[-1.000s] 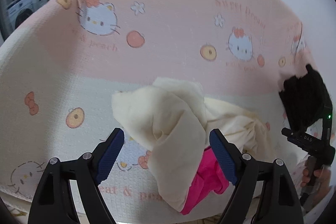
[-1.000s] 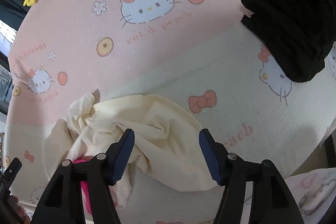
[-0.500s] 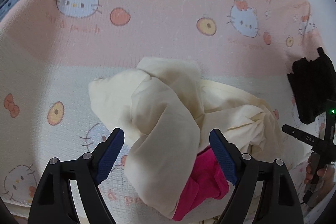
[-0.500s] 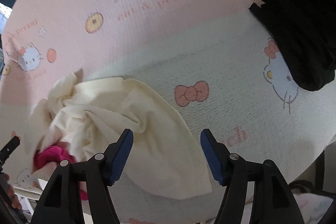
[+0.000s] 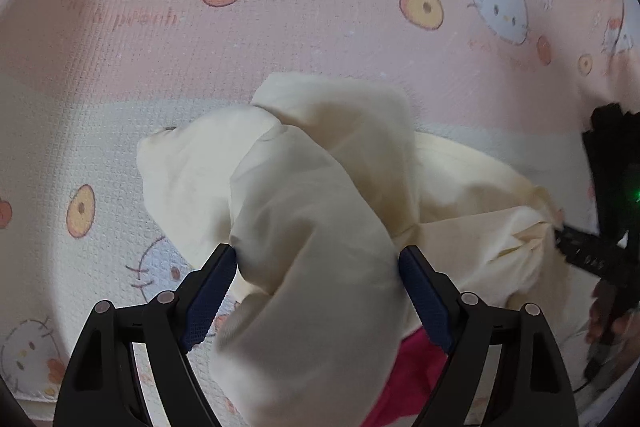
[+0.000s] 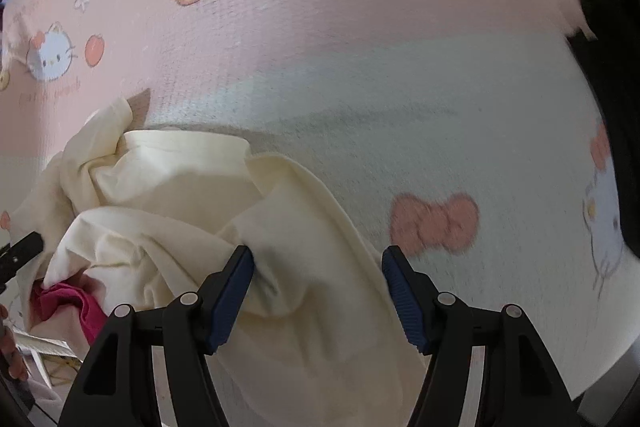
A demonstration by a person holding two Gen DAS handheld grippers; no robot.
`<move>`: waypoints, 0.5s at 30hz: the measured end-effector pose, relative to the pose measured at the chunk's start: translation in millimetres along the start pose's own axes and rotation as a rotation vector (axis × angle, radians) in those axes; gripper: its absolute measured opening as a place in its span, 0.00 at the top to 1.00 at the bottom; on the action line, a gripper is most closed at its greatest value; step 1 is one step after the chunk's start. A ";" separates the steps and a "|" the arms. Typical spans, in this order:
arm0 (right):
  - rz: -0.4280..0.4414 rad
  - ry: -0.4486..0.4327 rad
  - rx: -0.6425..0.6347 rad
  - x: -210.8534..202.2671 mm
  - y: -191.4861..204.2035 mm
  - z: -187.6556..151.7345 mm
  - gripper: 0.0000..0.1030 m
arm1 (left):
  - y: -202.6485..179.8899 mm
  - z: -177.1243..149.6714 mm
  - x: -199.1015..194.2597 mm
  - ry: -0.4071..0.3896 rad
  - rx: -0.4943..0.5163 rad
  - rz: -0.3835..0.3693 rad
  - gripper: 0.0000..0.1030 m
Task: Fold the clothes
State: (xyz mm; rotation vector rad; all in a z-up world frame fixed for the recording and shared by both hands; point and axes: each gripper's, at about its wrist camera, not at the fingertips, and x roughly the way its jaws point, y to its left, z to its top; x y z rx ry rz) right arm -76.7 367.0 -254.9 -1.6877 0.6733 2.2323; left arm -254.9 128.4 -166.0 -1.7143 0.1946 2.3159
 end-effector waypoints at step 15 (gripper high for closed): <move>0.120 0.053 -0.067 4.7 10.9 -1.7 0.31 | 42.7 -35.5 -15.4 -0.036 -0.118 0.004 0.63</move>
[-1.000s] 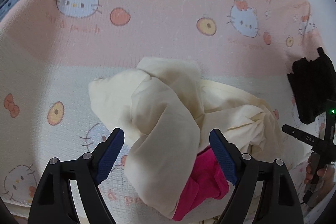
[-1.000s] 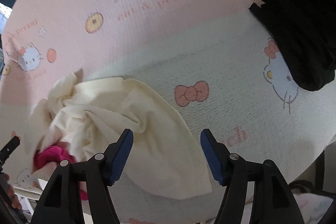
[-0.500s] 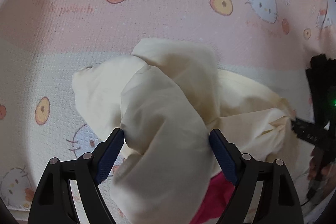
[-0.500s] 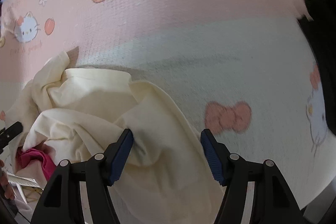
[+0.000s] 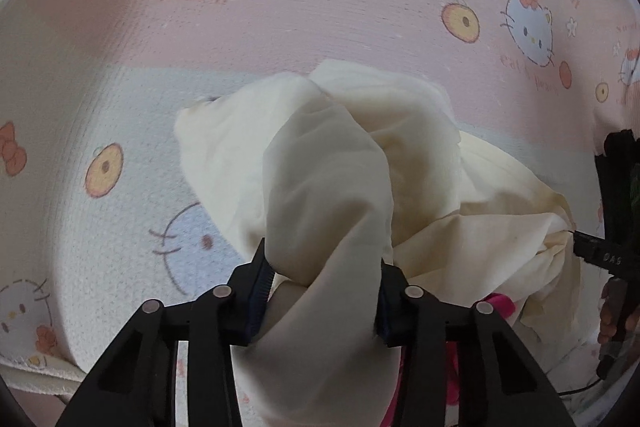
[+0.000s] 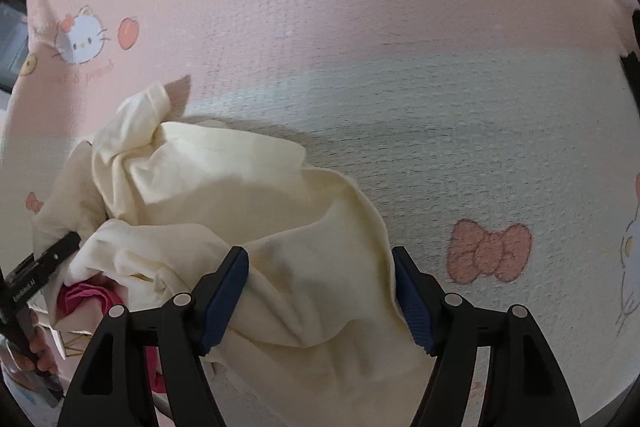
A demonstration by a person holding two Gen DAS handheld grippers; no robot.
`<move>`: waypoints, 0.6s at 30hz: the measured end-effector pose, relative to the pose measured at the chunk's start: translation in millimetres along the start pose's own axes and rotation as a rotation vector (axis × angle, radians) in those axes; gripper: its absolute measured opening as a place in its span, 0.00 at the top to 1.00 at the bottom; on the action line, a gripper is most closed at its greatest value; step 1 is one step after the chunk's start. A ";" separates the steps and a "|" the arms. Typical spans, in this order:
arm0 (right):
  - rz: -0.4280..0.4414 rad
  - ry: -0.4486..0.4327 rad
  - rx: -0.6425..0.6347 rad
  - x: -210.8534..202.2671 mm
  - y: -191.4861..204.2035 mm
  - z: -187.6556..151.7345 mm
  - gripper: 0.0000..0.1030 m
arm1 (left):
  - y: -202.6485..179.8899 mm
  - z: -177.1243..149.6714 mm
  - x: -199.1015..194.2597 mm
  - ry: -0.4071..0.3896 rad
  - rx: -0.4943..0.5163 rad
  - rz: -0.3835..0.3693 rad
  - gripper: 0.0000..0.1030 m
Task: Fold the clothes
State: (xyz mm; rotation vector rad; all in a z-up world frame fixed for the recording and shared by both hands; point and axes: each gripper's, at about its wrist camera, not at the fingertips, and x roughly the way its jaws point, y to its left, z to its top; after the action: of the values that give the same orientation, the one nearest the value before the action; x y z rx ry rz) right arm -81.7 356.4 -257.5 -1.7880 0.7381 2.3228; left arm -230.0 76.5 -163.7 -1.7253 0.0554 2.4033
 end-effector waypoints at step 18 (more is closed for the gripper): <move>-0.271 0.030 -0.233 13.7 77.4 -35.6 0.89 | 62.4 -22.2 -22.9 -0.046 -0.062 0.132 0.71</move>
State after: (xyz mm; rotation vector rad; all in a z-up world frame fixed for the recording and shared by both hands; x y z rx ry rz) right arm -83.9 270.2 -253.3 -1.8801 0.2149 2.2782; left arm -212.7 9.2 -154.1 -1.7437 0.0923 2.5633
